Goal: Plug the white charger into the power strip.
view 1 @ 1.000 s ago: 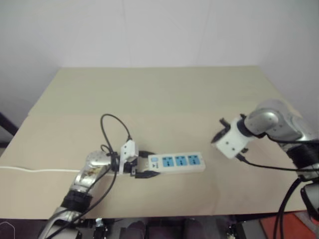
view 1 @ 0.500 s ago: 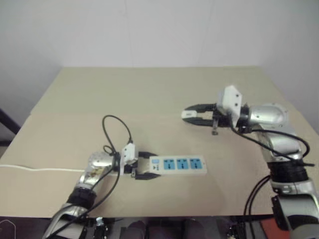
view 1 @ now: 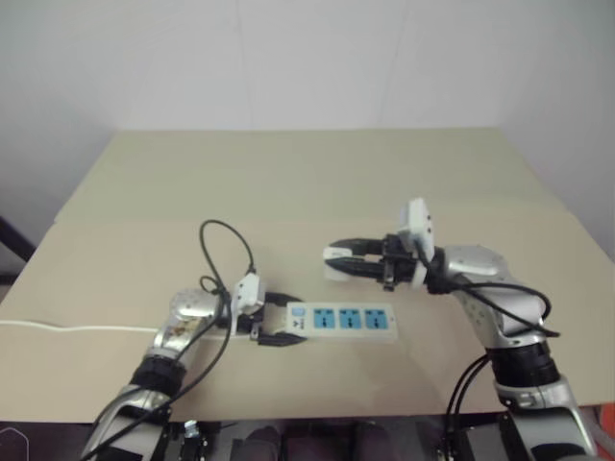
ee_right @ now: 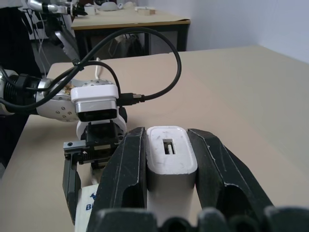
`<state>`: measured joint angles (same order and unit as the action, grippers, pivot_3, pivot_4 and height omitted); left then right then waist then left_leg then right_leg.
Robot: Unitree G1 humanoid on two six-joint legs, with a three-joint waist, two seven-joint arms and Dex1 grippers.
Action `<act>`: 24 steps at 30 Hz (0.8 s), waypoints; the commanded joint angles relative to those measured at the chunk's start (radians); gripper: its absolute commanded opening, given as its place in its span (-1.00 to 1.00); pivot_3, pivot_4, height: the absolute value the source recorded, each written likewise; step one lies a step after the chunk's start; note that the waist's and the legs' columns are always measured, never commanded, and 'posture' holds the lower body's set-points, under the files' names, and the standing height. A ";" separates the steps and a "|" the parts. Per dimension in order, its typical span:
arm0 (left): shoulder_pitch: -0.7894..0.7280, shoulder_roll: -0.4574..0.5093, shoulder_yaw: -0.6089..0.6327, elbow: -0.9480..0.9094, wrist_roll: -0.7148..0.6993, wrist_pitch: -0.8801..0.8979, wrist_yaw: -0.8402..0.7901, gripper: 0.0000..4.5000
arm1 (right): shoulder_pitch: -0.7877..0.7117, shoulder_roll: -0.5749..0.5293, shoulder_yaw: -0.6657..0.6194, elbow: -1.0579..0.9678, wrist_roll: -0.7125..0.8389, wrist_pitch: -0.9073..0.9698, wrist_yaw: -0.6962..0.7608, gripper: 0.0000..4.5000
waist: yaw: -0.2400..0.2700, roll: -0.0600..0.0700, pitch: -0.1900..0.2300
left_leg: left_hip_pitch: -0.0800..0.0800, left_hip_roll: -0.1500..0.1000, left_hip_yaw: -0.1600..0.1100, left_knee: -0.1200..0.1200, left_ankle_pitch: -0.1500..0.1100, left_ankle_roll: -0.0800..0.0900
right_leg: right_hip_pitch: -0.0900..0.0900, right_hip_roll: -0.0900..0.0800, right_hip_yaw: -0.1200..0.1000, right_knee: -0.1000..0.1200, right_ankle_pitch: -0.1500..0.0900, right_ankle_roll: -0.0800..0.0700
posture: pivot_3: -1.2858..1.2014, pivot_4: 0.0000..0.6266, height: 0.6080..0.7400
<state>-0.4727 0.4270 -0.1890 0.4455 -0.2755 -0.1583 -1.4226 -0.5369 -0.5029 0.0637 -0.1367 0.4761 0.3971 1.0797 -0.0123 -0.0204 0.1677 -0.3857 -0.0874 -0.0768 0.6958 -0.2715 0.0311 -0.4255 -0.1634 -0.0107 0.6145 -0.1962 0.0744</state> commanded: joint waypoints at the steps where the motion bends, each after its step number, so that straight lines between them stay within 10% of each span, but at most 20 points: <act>1: 0.007 0.008 -0.010 -0.014 0.017 -0.001 -0.004 0.46 | 0.005 0.008 -0.009 -0.024 0.029 -0.031 0.022 -0.51 | 0.000 0.000 0.000 | 0.000 0.000 0.000 0.000 0.000 0.000 | 0.000 0.000 0.000 0.000 0.000 0.000 | 0.03 -0.52 1.00; 24: 0.003 0.011 -0.010 -0.033 0.016 0.041 0.011 0.46 | 0.079 0.056 0.061 -0.012 -0.001 -0.081 0.048 -0.51 | 0.000 0.000 0.000 | 0.001 0.000 0.000 0.000 0.000 0.000 | 0.001 0.000 0.000 0.000 0.000 0.000 | 0.03 -0.52 1.00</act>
<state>-0.4713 0.4305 -0.1912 0.4303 -0.2744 -0.1258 -1.4117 -0.4499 -0.4531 0.1328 -0.1360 0.4729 0.3472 1.1223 -0.0124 -0.0204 0.1677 -0.3847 -0.0874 -0.0768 0.6958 -0.2715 0.0310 -0.4249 -0.1633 -0.0106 0.6148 -0.1962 0.0744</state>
